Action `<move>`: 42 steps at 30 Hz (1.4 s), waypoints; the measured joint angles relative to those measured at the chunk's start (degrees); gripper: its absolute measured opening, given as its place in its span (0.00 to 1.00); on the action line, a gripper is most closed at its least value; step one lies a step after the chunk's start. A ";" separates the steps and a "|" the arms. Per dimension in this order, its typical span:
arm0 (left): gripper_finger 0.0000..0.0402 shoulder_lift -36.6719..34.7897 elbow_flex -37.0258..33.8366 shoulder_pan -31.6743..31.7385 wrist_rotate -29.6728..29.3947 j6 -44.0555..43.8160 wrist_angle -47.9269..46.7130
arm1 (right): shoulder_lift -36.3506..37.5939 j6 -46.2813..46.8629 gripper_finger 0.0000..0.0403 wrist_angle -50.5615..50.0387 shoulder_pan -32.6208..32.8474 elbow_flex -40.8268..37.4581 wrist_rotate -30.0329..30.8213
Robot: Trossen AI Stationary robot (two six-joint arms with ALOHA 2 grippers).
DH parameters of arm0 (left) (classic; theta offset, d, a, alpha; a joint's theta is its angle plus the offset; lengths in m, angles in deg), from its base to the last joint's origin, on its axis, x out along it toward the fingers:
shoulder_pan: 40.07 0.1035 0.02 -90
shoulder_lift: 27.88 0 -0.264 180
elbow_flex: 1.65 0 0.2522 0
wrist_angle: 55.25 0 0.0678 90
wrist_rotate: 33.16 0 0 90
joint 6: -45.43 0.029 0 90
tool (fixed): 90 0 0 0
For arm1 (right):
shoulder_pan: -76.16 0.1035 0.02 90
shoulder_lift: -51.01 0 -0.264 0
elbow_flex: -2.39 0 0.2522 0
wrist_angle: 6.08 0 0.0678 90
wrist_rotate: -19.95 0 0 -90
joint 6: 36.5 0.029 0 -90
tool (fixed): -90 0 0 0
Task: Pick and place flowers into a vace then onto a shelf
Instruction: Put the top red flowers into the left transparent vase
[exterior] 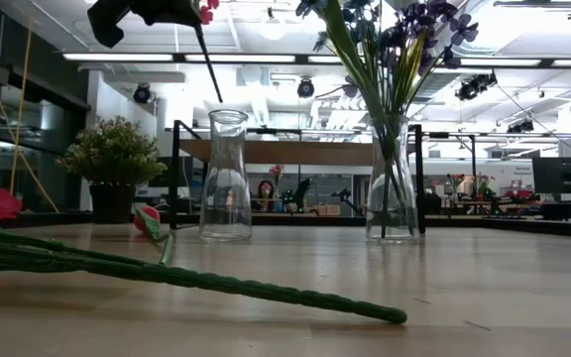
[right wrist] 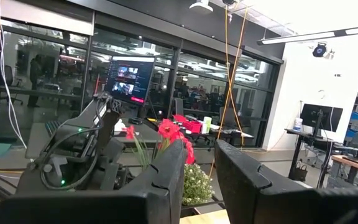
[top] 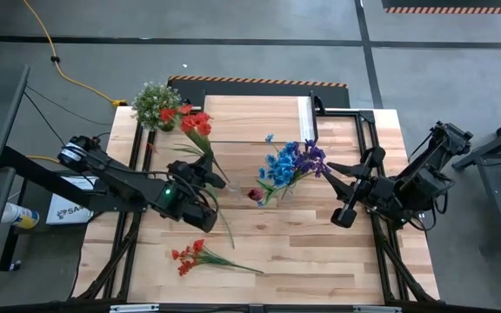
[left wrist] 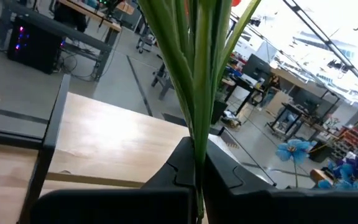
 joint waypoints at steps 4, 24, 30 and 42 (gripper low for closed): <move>0.10 0.50 0.00 0.26 0.21 2.92 2.33 | 0.00 0.00 0.21 0.00 0.01 0.00 0.04; 0.10 5.78 0.07 0.52 0.52 2.24 4.06 | 0.02 -0.03 0.21 -0.21 0.00 0.00 0.14; 0.10 7.61 0.00 0.52 0.84 2.18 4.13 | 0.02 -0.03 0.21 -0.48 -0.01 0.00 0.15; 0.10 8.64 0.02 0.94 3.20 2.07 4.66 | 0.02 -0.03 0.21 -0.63 0.01 0.00 0.11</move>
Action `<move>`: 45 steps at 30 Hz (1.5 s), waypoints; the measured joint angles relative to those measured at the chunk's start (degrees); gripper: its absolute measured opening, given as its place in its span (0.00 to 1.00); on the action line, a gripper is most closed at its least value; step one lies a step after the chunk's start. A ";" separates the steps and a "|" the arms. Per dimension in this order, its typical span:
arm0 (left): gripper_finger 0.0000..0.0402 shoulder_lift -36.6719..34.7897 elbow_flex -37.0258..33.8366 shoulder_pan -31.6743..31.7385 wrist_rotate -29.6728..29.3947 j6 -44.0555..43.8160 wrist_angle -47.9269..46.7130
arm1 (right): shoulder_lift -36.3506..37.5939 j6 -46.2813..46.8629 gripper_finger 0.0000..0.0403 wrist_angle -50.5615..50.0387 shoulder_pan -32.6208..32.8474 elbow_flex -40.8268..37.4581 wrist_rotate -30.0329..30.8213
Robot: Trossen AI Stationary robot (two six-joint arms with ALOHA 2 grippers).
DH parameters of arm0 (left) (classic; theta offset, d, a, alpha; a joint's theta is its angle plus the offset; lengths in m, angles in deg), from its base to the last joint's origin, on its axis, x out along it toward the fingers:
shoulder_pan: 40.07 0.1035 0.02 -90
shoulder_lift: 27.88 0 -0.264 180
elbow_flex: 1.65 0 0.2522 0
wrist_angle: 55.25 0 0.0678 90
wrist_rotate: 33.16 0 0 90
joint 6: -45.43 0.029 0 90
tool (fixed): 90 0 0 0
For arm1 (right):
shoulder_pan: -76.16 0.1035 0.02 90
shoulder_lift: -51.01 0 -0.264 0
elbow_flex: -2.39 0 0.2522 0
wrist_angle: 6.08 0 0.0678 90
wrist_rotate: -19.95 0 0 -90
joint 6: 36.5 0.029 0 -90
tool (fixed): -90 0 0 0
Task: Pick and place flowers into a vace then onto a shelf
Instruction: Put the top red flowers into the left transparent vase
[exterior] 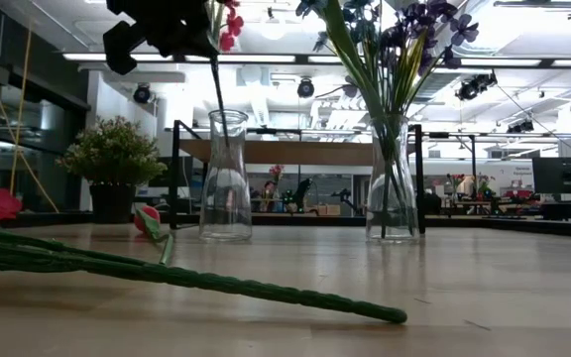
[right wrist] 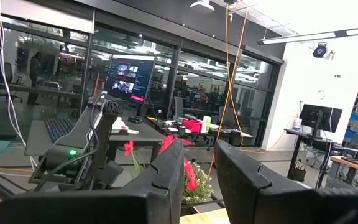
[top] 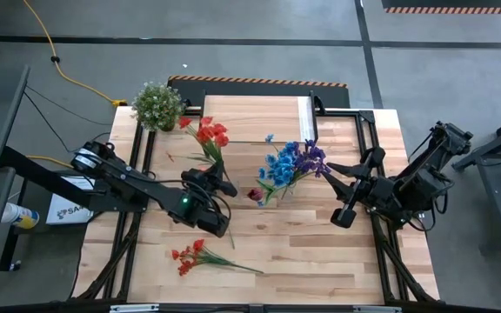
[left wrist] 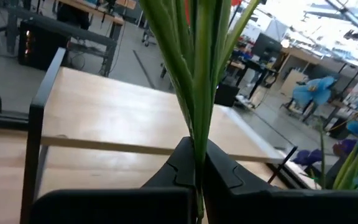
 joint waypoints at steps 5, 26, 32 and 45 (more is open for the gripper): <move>0.17 0.04 0.00 0.77 2.19 0.04 0.20 | 0.00 0.00 0.21 0.00 -0.01 0.00 -0.02; 0.27 0.04 0.00 0.68 6.70 6.11 2.56 | 0.00 0.00 0.21 0.00 -0.02 0.00 -0.09; 0.25 0.01 0.00 0.68 7.12 6.36 2.97 | 0.00 0.00 0.21 0.00 0.00 0.00 -0.09; 0.24 -0.01 0.00 0.68 11.79 6.36 3.97 | 0.00 0.01 0.21 0.00 0.00 0.00 -0.08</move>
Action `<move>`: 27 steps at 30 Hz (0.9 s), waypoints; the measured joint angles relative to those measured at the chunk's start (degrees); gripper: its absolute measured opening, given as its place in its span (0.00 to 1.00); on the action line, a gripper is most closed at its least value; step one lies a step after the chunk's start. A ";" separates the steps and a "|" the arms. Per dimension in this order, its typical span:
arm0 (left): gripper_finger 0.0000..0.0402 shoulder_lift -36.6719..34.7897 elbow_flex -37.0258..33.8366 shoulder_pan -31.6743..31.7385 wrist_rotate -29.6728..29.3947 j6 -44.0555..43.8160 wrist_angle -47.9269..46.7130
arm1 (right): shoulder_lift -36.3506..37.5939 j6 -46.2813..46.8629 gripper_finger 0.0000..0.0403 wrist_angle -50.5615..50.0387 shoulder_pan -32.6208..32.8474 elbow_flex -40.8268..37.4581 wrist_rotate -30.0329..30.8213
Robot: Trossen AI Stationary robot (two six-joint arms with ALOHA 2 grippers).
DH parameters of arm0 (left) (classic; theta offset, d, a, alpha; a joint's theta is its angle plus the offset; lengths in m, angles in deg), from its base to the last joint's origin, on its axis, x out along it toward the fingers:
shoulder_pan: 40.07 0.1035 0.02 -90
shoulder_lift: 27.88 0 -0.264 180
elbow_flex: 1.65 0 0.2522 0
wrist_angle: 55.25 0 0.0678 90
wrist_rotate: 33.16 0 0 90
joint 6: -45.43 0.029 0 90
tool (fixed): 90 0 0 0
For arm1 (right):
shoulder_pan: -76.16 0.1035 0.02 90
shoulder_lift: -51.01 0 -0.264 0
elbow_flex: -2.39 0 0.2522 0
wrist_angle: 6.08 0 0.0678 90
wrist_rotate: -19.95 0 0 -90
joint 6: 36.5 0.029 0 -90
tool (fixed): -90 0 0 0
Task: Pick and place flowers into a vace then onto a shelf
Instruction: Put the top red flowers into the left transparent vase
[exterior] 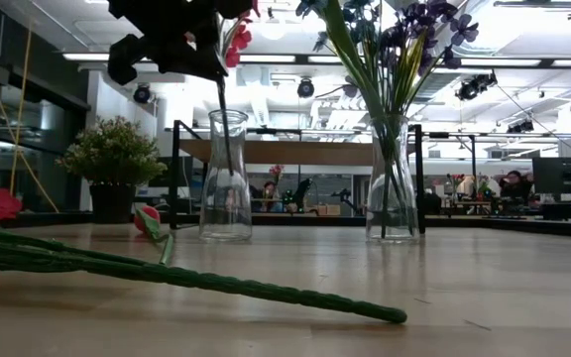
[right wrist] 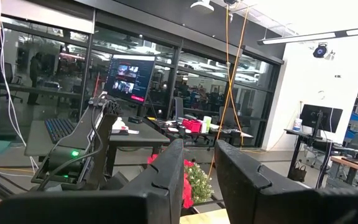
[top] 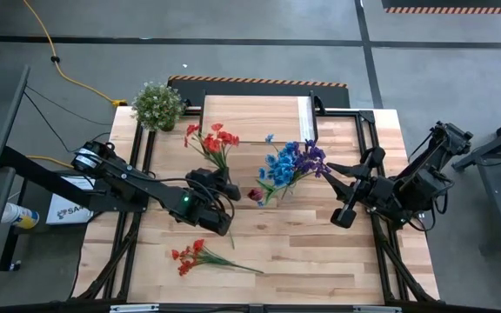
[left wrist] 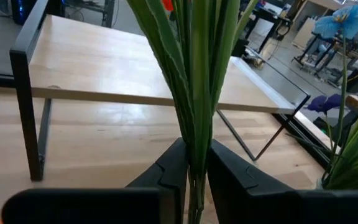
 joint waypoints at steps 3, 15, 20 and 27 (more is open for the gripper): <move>0.25 0.00 0.00 0.00 1.09 0.00 0.29 | 0.00 0.00 0.21 0.00 0.00 0.00 0.02; 0.35 -0.04 0.00 -0.02 5.42 0.00 1.53 | 0.00 -0.01 0.21 0.00 0.00 0.00 0.02; 0.42 -0.04 0.00 -0.02 7.58 -0.01 1.57 | 0.00 -0.01 0.21 0.00 0.01 0.00 0.02; 0.52 -0.04 0.00 -0.52 11.27 -0.02 1.60 | 0.00 -1.56 0.21 0.00 0.02 0.00 0.07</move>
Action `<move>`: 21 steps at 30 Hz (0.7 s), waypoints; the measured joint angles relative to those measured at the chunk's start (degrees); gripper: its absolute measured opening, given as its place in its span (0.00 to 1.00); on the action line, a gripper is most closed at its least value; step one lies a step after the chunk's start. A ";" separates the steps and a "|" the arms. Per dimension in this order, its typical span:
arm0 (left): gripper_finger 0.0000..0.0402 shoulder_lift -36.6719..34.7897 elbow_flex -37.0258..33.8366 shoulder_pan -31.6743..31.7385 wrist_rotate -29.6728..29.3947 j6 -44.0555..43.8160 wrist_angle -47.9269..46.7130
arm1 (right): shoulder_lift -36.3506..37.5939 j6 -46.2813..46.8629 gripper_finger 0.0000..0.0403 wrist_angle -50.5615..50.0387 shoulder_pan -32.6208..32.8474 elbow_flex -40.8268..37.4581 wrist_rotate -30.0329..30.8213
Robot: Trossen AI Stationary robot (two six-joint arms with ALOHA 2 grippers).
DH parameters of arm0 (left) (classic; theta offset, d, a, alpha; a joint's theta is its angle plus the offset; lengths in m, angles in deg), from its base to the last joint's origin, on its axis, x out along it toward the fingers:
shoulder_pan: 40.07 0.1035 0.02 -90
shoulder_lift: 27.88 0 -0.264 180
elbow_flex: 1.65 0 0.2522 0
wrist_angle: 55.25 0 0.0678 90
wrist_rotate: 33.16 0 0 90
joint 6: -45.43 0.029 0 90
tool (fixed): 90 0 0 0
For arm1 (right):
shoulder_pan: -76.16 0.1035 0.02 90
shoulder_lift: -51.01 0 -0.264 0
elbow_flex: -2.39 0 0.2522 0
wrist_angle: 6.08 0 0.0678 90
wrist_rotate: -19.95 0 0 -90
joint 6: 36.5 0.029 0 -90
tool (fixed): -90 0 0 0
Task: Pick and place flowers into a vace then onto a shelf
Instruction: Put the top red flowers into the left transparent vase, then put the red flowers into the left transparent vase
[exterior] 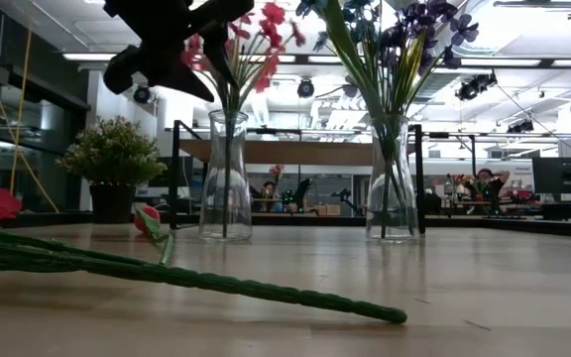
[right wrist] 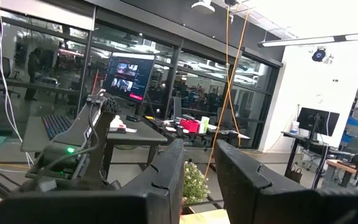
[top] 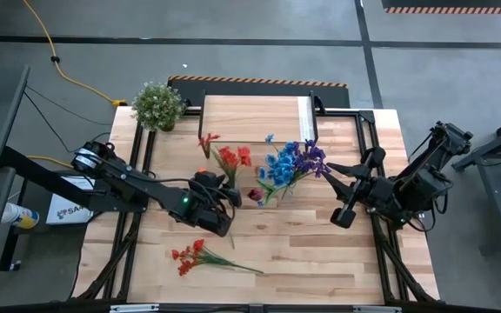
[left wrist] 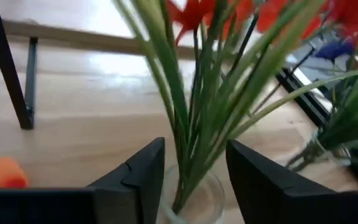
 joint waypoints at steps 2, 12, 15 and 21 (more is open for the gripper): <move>0.54 0.00 0.00 -0.83 0.63 0.01 -0.05 | 0.00 -0.88 0.21 0.00 0.03 0.00 0.01; 0.63 0.00 0.00 -5.51 0.66 0.00 -0.40 | 0.00 -1.03 0.21 0.00 0.03 0.00 0.10; 0.65 0.00 0.00 -6.49 1.83 -0.02 -0.46 | 0.00 -1.03 0.21 0.00 0.03 0.00 0.14; 0.66 0.00 0.02 -8.74 8.10 -1.40 -0.47 | 0.00 -2.05 0.21 0.00 0.03 -0.01 0.18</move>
